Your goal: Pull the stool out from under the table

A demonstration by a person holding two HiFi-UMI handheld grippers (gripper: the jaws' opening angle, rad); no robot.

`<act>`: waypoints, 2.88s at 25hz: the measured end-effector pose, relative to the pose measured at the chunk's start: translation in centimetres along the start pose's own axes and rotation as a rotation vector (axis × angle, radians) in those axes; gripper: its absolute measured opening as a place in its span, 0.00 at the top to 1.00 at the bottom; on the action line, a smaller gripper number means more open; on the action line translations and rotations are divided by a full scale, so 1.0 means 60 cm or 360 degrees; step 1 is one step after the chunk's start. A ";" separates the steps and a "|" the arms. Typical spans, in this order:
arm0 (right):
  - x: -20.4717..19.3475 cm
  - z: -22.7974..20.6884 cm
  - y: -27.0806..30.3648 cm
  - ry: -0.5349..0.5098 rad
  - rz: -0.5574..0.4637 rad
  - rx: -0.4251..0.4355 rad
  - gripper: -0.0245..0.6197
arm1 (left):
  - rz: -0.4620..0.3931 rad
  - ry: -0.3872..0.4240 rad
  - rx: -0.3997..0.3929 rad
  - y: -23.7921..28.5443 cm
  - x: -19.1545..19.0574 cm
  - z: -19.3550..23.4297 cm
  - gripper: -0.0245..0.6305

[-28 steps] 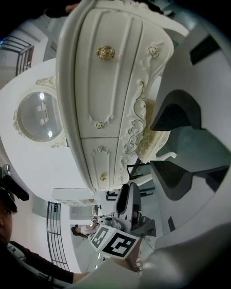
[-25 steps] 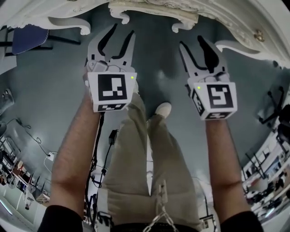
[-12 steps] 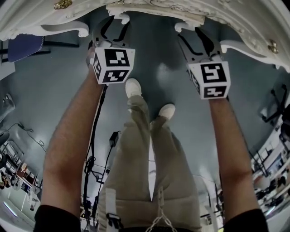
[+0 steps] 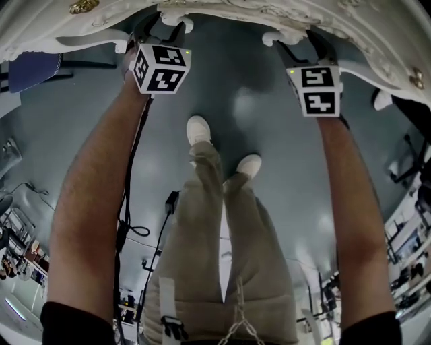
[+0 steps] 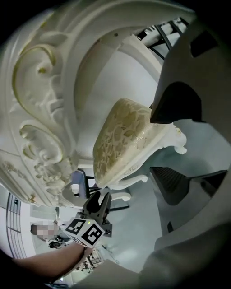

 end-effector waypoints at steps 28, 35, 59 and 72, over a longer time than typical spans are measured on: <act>-0.066 -0.045 0.024 -0.0046 0.0246 -0.0120 0.53 | 0.0213 0.0140 -0.0033 0.013 -0.034 -0.041 0.57; -0.072 -0.067 0.043 0.0062 0.0259 -0.0147 0.50 | 0.0243 0.0028 -0.0082 0.031 -0.017 -0.036 0.52; -0.106 0.018 -0.012 0.0224 0.0364 -0.0076 0.50 | 0.0410 -0.0072 -0.0081 -0.034 -0.063 -0.065 0.51; -0.123 0.043 -0.036 0.0208 0.0425 -0.0020 0.50 | 0.0485 -0.0131 -0.0099 -0.069 -0.094 -0.089 0.51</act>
Point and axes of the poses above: the fingertips, and each gripper's own axes: y forward along the fingers, z to its left, x out of its top, the point moved 5 cm from there along -y, backward along the fingers, and after that the axes turned 5 degrees about -y, right-handed, at the moved point
